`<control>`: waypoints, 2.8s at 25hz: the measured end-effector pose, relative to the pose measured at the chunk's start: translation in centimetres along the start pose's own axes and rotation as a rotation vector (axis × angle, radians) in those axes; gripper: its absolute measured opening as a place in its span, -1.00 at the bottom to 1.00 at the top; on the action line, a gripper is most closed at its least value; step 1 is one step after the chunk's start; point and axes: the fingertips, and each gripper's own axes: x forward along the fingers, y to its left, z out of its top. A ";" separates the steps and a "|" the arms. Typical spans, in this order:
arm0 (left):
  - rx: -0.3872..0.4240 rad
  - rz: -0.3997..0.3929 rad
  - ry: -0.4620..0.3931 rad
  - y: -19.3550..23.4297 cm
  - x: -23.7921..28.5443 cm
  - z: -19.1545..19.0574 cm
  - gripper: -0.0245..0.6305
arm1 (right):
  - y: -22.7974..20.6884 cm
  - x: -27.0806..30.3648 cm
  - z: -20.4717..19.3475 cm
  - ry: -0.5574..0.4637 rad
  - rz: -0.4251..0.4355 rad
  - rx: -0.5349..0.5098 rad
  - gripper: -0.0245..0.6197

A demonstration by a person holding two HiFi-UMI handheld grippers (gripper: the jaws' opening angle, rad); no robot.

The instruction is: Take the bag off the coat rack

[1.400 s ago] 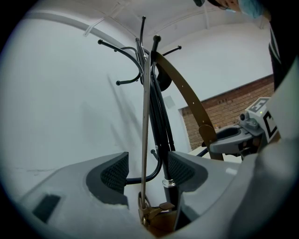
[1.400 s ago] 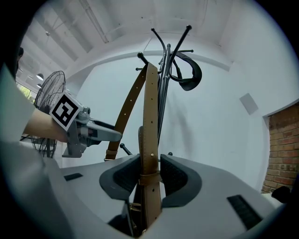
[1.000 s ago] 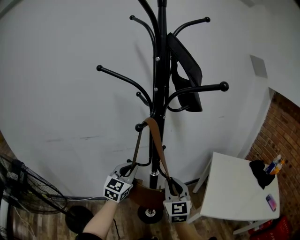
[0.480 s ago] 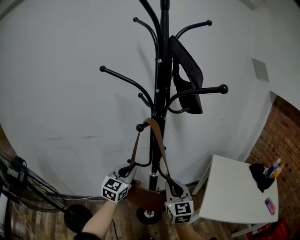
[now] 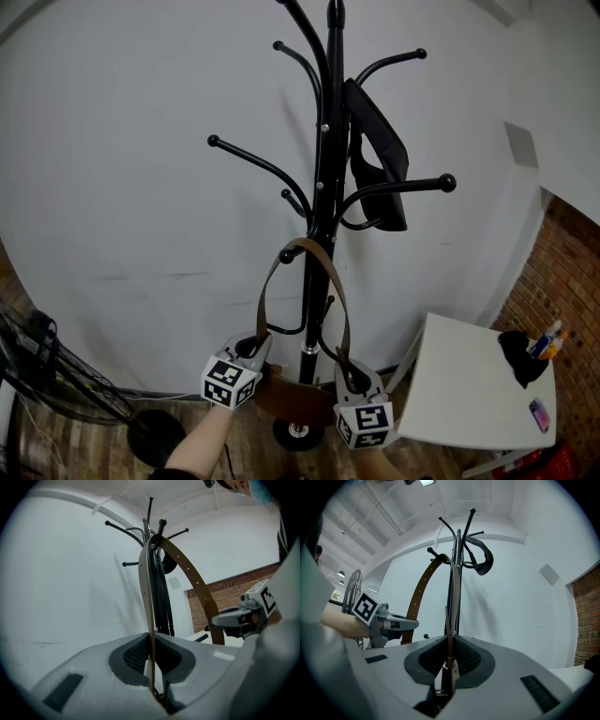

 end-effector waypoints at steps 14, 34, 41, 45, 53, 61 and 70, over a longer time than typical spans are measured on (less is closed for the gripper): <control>-0.005 0.022 -0.031 0.0 -3.2 2.3 -0.89 | 1.8 -1.4 2.9 -0.051 0.017 0.006 -0.80; -0.049 0.027 -0.034 -2.2 -12.0 1.6 -0.88 | 7.0 -5.8 2.6 -0.017 0.024 0.005 -0.80; -0.062 0.020 -0.011 -3.7 -15.6 -0.5 -0.88 | 9.3 -8.0 1.2 0.008 0.016 0.016 -0.80; -0.071 0.008 0.011 -4.6 -17.3 -1.7 -0.88 | 10.5 -9.3 0.5 0.022 0.002 0.026 -0.80; -0.094 -0.016 0.027 -6.3 -20.3 -3.1 -0.88 | 12.3 -12.0 -1.0 0.054 -0.026 0.042 -0.80; -0.107 -0.043 0.047 -8.2 -22.5 -4.6 -0.88 | 13.6 -14.2 -2.7 0.081 -0.050 0.062 -0.81; -0.138 -0.055 0.072 -9.5 -23.9 -6.4 -0.88 | 14.4 -15.8 -4.8 0.127 -0.062 0.077 -0.81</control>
